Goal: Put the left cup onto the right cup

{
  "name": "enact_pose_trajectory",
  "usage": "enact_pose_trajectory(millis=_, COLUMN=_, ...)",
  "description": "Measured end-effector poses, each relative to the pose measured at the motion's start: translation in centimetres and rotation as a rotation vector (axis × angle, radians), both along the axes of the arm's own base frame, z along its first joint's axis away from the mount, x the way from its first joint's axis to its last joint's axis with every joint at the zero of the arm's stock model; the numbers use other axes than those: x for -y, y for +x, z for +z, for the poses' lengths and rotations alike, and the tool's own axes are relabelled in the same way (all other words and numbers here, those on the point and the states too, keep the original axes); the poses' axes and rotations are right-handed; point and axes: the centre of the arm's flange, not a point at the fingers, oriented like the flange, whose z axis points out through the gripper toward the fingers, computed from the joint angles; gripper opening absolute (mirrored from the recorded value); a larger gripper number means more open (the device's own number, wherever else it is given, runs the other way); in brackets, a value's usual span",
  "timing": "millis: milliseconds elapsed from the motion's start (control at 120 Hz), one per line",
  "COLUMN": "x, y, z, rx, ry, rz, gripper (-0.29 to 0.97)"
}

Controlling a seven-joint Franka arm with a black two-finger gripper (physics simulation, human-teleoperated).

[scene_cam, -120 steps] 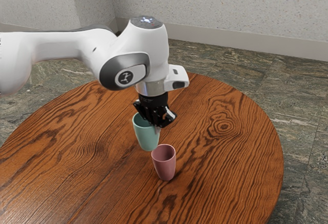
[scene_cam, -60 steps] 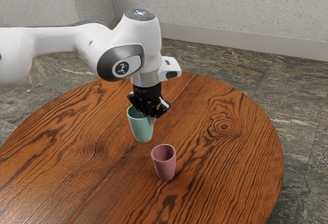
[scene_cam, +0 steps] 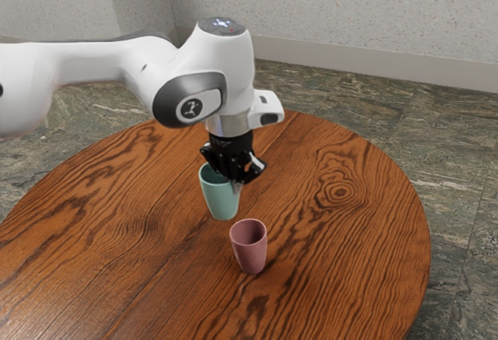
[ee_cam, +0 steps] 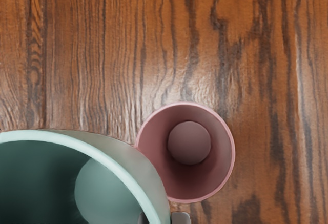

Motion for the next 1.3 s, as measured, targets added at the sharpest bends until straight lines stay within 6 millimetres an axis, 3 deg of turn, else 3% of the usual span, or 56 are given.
enact_pose_trajectory(millis=225, x=-0.1, y=0.6, z=0.1, rx=-0.002, ry=-0.003, rz=0.008, gripper=-0.1)
enact_pose_trajectory(millis=650, x=2.5, y=-0.1, z=0.2, rx=0.006, ry=0.014, rz=-0.036, gripper=-0.1)
enact_pose_trajectory(millis=1042, x=3.2, y=-0.3, z=-0.2, rx=0.003, ry=0.013, rz=-0.028, gripper=-0.1)
enact_pose_trajectory(millis=1300, x=4.5, y=-0.5, z=0.7, rx=0.019, ry=0.002, rz=-0.031, gripper=-0.1)
